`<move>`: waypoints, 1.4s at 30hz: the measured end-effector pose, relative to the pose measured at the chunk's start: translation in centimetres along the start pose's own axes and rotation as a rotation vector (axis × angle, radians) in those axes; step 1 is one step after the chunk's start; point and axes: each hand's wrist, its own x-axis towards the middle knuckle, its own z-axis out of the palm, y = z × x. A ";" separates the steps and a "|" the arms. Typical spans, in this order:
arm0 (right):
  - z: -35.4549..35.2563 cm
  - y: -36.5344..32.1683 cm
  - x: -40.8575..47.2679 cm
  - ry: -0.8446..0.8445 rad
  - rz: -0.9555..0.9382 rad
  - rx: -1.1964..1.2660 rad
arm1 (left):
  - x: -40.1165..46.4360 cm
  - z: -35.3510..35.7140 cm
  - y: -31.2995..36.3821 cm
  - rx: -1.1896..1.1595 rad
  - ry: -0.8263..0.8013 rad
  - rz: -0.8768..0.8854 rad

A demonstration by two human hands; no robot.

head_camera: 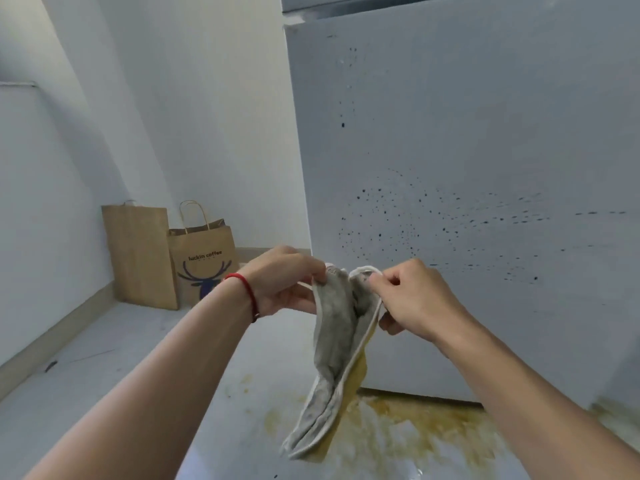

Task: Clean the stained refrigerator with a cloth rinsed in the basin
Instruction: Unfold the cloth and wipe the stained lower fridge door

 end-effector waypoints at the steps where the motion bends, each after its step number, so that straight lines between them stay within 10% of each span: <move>1: -0.9 0.3 -0.4 0.022 0.026 0.001 | 0.2 1.1 0.3 0.047 0.008 0.052; 17: -3.9 0.2 -1.3 0.089 -0.055 -0.054 | 1.4 8.4 -0.8 -0.141 0.146 0.278; 26: -7.7 2.7 -2.2 -0.455 -0.077 0.472 | -0.4 8.5 -0.5 -0.021 -0.212 0.382; 31: -9.7 6.5 -1.2 0.011 -0.102 -0.034 | 0.2 8.0 -0.6 0.030 -0.195 0.515; 36: -8.5 9.4 -1.1 -0.302 0.066 0.686 | 0.1 7.2 -0.1 0.154 -0.346 0.597; 42: -10.3 8.5 -1.0 -0.120 -0.159 0.585 | 1.0 6.1 -1.5 0.218 -0.192 0.494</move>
